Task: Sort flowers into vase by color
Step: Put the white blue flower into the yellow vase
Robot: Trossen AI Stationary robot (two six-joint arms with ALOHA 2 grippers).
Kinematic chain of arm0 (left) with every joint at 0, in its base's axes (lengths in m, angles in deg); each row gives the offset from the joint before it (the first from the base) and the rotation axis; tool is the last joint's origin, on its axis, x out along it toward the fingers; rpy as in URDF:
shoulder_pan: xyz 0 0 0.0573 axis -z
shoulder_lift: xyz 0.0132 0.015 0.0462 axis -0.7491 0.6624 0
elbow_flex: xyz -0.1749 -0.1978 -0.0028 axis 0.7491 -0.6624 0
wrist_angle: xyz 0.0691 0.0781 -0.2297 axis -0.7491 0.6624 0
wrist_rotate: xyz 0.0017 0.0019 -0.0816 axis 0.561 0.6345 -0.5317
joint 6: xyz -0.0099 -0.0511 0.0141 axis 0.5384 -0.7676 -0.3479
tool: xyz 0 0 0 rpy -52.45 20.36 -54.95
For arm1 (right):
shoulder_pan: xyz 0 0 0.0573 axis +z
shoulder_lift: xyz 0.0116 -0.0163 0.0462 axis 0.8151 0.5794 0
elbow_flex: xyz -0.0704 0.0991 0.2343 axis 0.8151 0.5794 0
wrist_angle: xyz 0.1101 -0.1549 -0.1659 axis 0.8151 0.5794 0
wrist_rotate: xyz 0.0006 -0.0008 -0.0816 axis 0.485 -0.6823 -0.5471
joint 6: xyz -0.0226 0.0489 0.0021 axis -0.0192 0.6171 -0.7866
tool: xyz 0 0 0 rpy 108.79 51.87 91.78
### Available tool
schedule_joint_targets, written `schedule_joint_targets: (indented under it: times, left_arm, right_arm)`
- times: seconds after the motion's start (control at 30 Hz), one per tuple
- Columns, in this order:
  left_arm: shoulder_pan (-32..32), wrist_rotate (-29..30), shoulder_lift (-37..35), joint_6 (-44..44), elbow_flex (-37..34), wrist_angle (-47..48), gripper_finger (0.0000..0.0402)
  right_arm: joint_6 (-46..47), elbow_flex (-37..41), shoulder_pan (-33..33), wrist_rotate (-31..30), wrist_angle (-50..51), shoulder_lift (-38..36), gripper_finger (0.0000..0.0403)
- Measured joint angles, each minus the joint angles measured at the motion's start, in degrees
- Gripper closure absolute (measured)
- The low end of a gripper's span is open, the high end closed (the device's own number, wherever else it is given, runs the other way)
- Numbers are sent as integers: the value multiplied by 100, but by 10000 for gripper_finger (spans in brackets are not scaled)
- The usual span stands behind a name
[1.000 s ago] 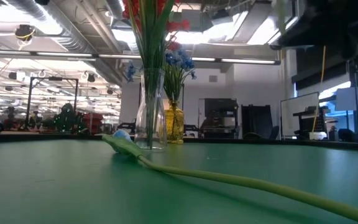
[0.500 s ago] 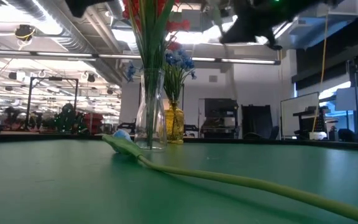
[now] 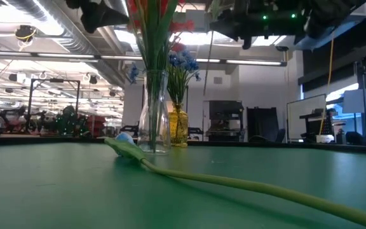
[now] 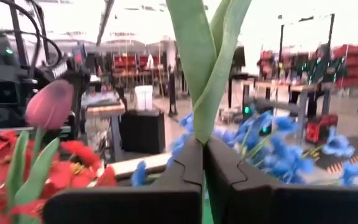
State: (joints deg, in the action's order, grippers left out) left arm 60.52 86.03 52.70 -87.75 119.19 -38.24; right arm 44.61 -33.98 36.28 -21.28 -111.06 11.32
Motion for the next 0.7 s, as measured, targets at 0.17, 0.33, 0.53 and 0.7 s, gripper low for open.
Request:
schedule_joint_targets:
  times: [0.17, 0.33, 0.53, 0.7]
  left_arm:
    - [-460, -43, -661, 182, -62, 415, 72]
    - [-1046, -428, -1265, 224, -690, 186, 72]
    - [-1708, -1048, -1575, 73, -1627, -1000, 72]
    - [-2055, -1229, -1571, -90, -1955, -1438, 72]
  right_arm:
    - [-125, 29, -376, 330, -1025, 397, 403]
    - [-175, 21, -675, 611, -2170, 1038, 403]
    - [-54, -427, -1004, 1031, -2440, 1730, 403]
    - [-47, -889, -1037, 1295, -2390, 2106, 403]
